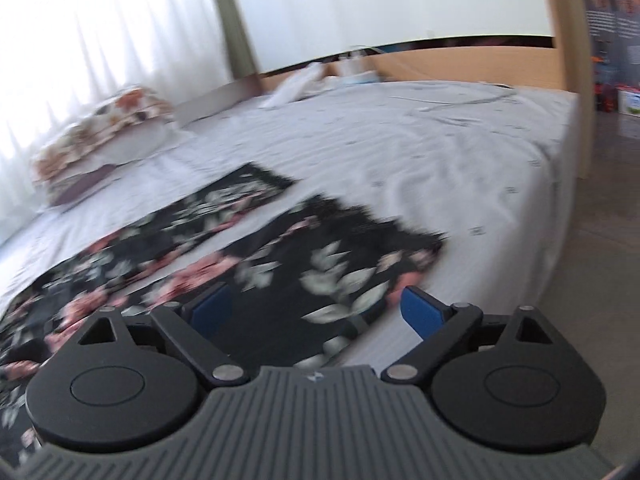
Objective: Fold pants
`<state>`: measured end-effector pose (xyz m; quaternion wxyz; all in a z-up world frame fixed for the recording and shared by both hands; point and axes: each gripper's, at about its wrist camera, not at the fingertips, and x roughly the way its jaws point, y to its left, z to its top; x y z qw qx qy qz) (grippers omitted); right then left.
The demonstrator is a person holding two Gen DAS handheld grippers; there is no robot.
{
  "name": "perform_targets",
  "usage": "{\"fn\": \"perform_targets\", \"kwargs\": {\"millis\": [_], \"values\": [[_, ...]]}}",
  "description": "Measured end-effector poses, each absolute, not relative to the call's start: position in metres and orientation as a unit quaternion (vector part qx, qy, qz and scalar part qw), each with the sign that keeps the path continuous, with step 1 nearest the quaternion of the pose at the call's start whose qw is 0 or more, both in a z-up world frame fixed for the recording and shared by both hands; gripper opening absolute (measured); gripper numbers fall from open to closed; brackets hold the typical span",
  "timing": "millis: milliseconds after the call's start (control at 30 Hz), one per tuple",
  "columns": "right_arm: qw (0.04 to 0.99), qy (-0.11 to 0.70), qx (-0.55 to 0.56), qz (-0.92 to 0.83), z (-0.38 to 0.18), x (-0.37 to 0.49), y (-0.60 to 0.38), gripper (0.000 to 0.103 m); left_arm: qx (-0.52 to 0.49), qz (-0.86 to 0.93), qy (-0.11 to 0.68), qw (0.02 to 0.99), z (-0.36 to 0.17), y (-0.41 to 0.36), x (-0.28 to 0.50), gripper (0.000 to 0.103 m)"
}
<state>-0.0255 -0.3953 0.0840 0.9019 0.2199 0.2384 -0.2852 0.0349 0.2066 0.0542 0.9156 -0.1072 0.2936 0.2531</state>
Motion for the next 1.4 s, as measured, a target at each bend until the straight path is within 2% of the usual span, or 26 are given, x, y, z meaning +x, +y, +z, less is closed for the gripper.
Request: {"fn": "perform_targets", "kwargs": {"millis": [33, 100, 167, 233, 400, 500, 600, 633, 667, 700, 733, 767, 1000, 1233, 1333, 1400], "values": [[0.899, 0.238, 0.222, -0.294, 0.082, -0.026, -0.4, 0.097, -0.109, 0.258, 0.297, 0.913, 0.051, 0.21, 0.039, 0.083], [0.894, 0.239, 0.224, -0.307, 0.078, -0.023, -0.413, 0.095, -0.116, 0.267, 0.304, 0.907, 0.046, 0.216, 0.047, 0.073], [0.89, 0.242, 0.22, -0.316, 0.076, -0.022, -0.422, 0.094, -0.123, 0.272, 0.312, 0.902, 0.04, 0.222, 0.054, 0.056], [0.888, 0.246, 0.215, -0.323, 0.075, -0.022, -0.428, 0.093, -0.135, 0.275, 0.324, 0.895, 0.034, 0.223, 0.06, 0.047], [0.882, 0.258, 0.212, -0.332, 0.069, -0.019, -0.439, 0.091, -0.145, 0.277, 0.339, 0.888, 0.021, 0.221, 0.069, 0.046], [0.878, 0.268, 0.223, -0.328, 0.063, -0.013, -0.446, 0.086, -0.14, 0.283, 0.342, 0.885, 0.016, 0.218, 0.073, 0.04], [0.875, 0.276, 0.235, -0.322, 0.058, -0.005, -0.452, 0.079, -0.126, 0.293, 0.34, 0.884, 0.015, 0.215, 0.076, 0.025], [0.873, 0.277, 0.237, -0.322, 0.056, -0.002, -0.454, 0.072, -0.12, 0.296, 0.338, 0.885, 0.016, 0.214, 0.076, 0.018], [0.873, 0.279, 0.238, -0.323, 0.054, 0.001, -0.456, 0.06, -0.116, 0.299, 0.336, 0.886, 0.017, 0.213, 0.076, 0.011], [0.872, 0.279, 0.238, -0.324, 0.053, 0.004, -0.458, 0.054, -0.114, 0.301, 0.335, 0.886, 0.017, 0.213, 0.076, 0.009], [0.871, 0.28, 0.237, -0.328, 0.052, 0.007, -0.459, 0.036, -0.113, 0.303, 0.333, 0.886, 0.019, 0.213, 0.076, 0.007], [0.868, 0.281, 0.236, -0.335, 0.051, 0.009, -0.461, 0.01, -0.113, 0.307, 0.331, 0.885, 0.02, 0.214, 0.074, 0.005], [0.87, 0.234, 0.189, -0.391, 0.075, 0.004, -0.458, 0.005, -0.097, 0.331, 0.289, 0.893, 0.049, 0.214, 0.052, 0.003], [0.858, 0.243, 0.214, -0.398, 0.07, -0.003, -0.475, 0.003, -0.07, 0.329, 0.293, 0.895, 0.061, 0.209, 0.041, 0.004], [0.858, 0.25, 0.218, -0.391, 0.069, -0.005, -0.475, 0.006, -0.061, 0.327, 0.305, 0.892, 0.06, 0.209, 0.04, 0.012], [0.859, 0.253, 0.217, -0.389, 0.071, -0.004, -0.473, 0.017, -0.067, 0.325, 0.308, 0.892, 0.059, 0.212, 0.039, 0.025]]}}
